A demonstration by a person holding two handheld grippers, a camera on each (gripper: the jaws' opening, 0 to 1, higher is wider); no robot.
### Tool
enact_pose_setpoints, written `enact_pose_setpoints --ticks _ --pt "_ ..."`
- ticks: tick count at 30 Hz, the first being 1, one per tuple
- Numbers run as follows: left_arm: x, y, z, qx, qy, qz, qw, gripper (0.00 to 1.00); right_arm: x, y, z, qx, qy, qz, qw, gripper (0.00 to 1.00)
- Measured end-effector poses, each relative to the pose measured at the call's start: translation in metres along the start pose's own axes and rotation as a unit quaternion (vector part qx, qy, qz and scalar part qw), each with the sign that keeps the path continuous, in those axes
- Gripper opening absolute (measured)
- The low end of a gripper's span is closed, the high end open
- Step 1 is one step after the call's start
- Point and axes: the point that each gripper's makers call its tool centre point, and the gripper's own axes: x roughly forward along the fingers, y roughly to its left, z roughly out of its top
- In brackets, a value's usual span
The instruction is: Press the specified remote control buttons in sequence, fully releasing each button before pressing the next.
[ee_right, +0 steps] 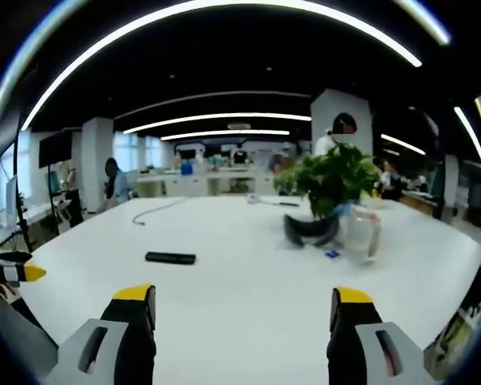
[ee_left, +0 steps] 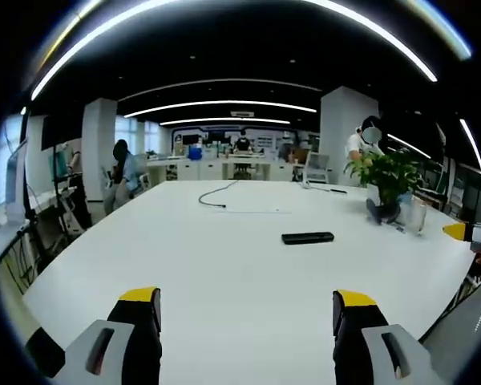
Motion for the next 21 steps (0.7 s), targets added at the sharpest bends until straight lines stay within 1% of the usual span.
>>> enact_pose_setpoints --ticks 9,21 --pt "0.0003 -0.0022 -0.0012 0.001 0.005 -0.004 1.0000 0.91 0.0004 0.0014 -0.0012 -0.001 0.004 0.003 1.0000 0.88" --pt "-0.0004 -0.0015 0.0002 0.000 0.002 -0.001 1.0000 0.92 -0.0001 0.0010 0.0004 0.005 -0.001 0.003 1.0000 0.88"
